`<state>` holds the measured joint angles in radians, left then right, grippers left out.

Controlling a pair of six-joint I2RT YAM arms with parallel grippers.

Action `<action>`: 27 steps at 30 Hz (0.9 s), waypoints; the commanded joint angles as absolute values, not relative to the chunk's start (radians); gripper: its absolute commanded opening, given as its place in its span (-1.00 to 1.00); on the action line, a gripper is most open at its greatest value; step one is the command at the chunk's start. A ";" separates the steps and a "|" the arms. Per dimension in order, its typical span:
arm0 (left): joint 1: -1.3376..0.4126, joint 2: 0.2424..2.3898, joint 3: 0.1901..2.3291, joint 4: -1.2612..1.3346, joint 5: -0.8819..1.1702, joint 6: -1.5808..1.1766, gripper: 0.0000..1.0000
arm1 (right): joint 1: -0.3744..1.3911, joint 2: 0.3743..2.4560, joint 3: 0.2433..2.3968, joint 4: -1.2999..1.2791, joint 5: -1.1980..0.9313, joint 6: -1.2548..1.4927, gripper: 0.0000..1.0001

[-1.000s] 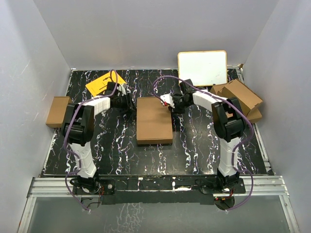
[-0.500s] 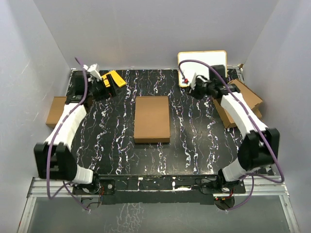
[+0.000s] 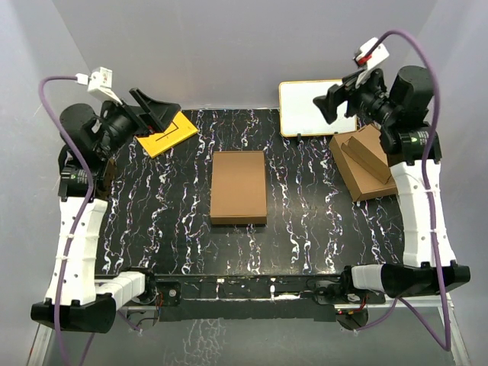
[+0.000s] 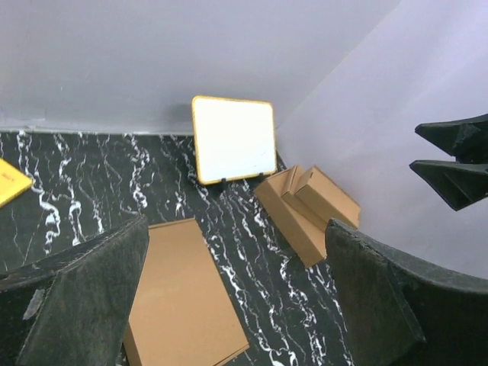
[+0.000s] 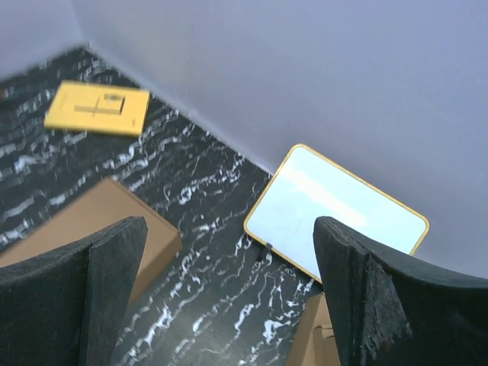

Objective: Fold the paper box

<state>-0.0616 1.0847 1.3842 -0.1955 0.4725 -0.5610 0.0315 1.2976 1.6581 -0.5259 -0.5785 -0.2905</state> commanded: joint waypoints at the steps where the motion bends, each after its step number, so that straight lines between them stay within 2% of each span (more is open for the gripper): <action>1: -0.056 1.077 1.515 -0.296 0.478 -0.563 0.94 | 0.014 1.272 1.799 -0.570 -0.495 -0.065 1.00; 6: -0.058 1.089 1.555 -0.341 0.474 -0.537 0.94 | -0.026 1.266 1.837 -0.599 -0.581 -0.030 1.00; 11: -0.058 1.090 1.546 -0.365 0.471 -0.512 0.95 | -0.042 1.288 1.900 -0.617 -0.443 0.121 1.00; 27: -0.056 1.127 1.524 -0.371 0.474 -0.485 0.94 | -0.095 1.318 1.899 -0.628 -0.515 0.101 1.00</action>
